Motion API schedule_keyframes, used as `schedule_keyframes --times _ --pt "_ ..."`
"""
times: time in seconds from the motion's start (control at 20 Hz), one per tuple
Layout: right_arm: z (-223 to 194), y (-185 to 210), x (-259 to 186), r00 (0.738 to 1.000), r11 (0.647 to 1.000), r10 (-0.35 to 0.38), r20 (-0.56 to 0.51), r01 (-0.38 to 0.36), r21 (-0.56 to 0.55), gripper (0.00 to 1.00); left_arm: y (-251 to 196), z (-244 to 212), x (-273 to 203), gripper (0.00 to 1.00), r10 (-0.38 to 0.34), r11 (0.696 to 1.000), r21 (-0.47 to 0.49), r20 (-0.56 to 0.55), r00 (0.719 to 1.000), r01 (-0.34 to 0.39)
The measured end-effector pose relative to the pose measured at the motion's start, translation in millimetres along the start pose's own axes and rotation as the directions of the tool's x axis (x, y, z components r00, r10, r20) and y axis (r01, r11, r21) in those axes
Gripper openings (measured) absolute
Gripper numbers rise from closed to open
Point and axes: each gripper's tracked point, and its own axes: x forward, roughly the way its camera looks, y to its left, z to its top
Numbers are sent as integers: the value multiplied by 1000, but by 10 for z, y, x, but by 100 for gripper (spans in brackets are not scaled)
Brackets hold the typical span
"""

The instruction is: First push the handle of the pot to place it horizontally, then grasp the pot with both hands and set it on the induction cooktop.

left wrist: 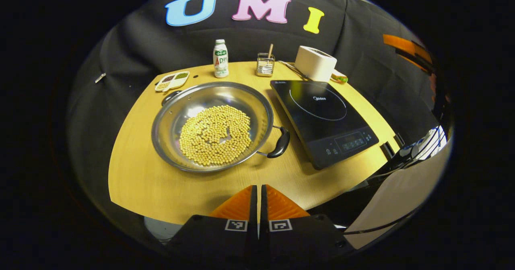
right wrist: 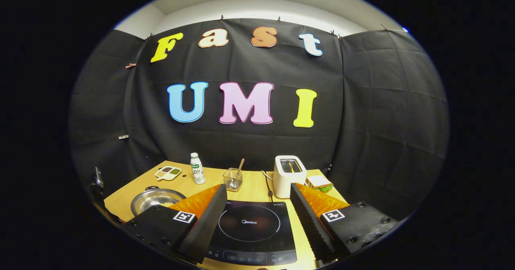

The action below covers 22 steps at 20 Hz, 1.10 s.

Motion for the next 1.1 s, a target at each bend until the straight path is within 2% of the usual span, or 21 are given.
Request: schedule_keyframes --times 0.55,0.8,1.1 --pt "-141 -698 226 995 995 -87 -44 89 40 98 -302 265 602 5 -37 993 113 -62 997 44" --pt "-240 -886 259 991 993 -111 -72 113 34 98 -405 327 731 5 -66 992 101 -95 993 76" --pt "-212 -1039 319 988 989 -141 -64 143 38 98 -243 301 711 5 -24 992 117 -129 991 39"
